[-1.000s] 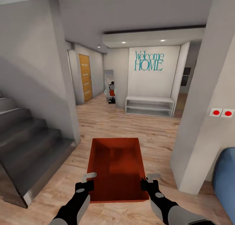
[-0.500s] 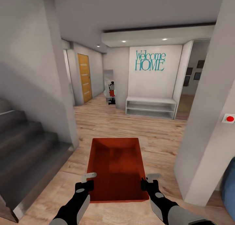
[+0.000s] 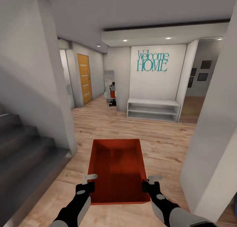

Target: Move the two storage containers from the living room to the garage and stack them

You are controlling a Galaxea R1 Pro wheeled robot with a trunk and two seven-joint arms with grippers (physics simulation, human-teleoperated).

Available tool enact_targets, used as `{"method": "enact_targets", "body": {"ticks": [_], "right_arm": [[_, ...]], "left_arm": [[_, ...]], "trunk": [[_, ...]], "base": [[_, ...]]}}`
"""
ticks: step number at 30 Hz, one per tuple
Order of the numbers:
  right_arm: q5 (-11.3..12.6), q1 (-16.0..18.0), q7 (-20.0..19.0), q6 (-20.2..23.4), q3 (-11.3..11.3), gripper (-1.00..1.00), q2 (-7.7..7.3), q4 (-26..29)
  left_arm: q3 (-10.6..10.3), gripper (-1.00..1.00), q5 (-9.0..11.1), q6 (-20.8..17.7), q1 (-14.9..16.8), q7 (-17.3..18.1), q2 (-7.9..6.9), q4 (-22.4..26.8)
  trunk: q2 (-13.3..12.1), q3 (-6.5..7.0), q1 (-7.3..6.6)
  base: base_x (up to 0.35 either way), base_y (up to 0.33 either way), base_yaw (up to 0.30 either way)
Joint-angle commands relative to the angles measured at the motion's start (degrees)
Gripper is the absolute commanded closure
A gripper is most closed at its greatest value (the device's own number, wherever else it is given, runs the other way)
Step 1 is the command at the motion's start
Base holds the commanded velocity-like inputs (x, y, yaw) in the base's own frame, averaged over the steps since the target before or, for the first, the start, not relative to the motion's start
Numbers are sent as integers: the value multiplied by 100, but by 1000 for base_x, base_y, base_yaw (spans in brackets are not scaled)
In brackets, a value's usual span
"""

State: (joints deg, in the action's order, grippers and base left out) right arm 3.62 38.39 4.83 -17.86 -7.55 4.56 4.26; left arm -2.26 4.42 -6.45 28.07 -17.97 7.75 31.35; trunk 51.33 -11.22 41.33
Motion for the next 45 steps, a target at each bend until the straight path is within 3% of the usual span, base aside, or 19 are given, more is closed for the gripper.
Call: {"method": "enact_targets", "body": {"ticks": [1, 45], "right_arm": [[-28, 2, 0, 2, -1, 100, 1, -12], [-26, 2, 2, 2, -1, 100, 1, -9]], "left_arm": [[103, 100, 6, -31, 6, -40, -10, 170], [103, 100, 6, -31, 6, -40, -10, 170]], "trunk": [[6, -9, 4], [6, -9, 4]], "base": [[321, 0, 0], [322, 0, 0]]}}
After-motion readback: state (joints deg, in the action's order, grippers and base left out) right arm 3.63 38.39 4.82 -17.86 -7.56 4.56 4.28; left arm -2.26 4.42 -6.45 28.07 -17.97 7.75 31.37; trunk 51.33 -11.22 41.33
